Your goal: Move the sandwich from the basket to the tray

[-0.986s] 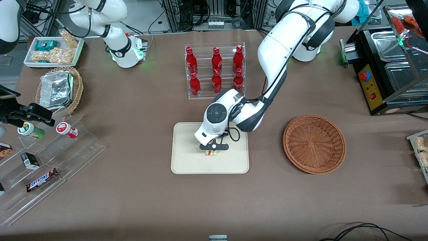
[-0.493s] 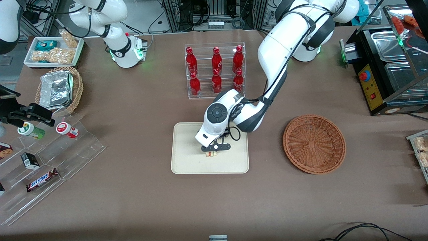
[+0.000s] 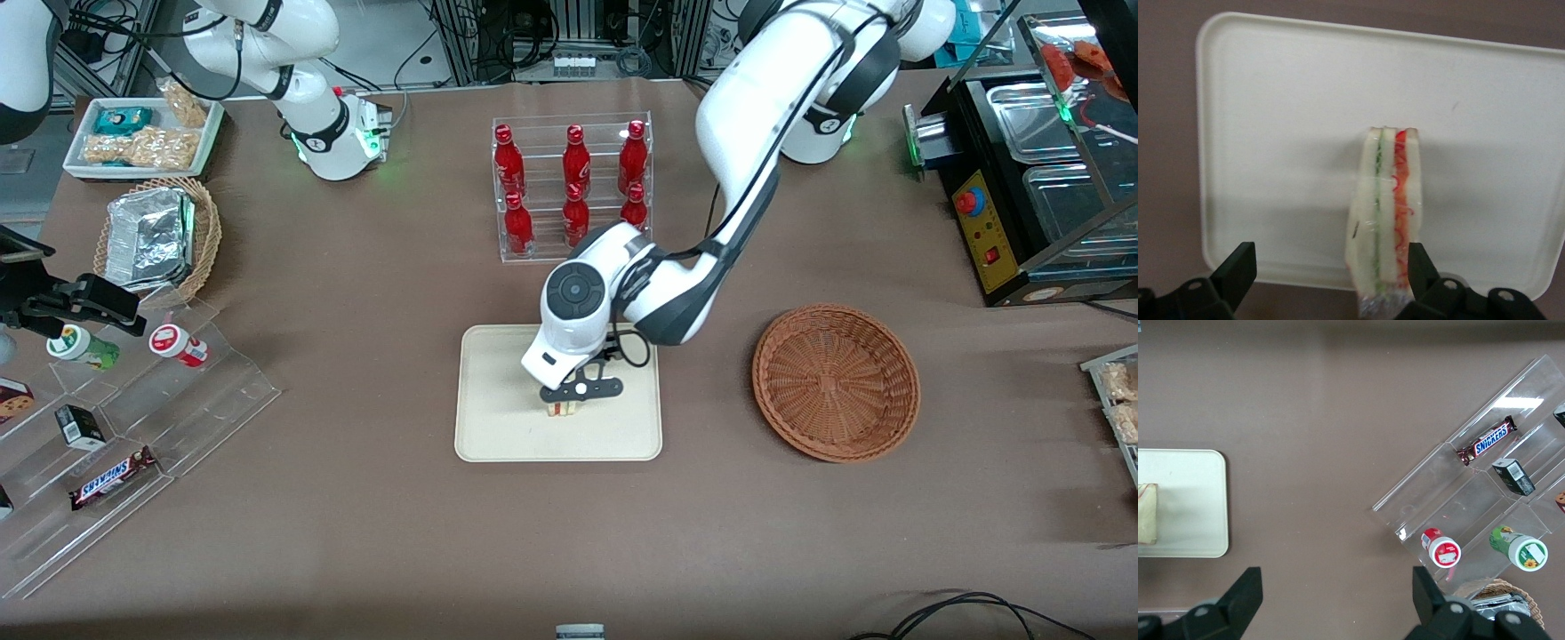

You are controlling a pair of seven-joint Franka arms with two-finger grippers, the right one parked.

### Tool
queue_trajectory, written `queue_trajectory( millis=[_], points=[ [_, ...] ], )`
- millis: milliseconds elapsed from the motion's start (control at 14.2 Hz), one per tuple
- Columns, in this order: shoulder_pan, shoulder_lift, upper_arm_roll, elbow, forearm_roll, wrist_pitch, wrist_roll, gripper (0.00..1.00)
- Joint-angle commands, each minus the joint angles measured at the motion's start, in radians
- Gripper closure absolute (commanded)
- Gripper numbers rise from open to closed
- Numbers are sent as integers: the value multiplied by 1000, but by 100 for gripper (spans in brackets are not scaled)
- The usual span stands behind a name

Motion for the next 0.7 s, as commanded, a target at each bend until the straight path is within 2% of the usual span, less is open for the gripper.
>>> queue_trajectory(
  millis=[0,70,211,493,634],
  points=[
    [53,-199,1,-166,4,-62,-8,0],
    [88,-261,-2,-213,-2,-66,28,0],
    [148,-360,-2,-270,-80,-114,136,0],
    [323,-509,-2,-277,-179,-356,390,0],
    [427,-572,-2,-277,-197,-475,502,0]
  ],
)
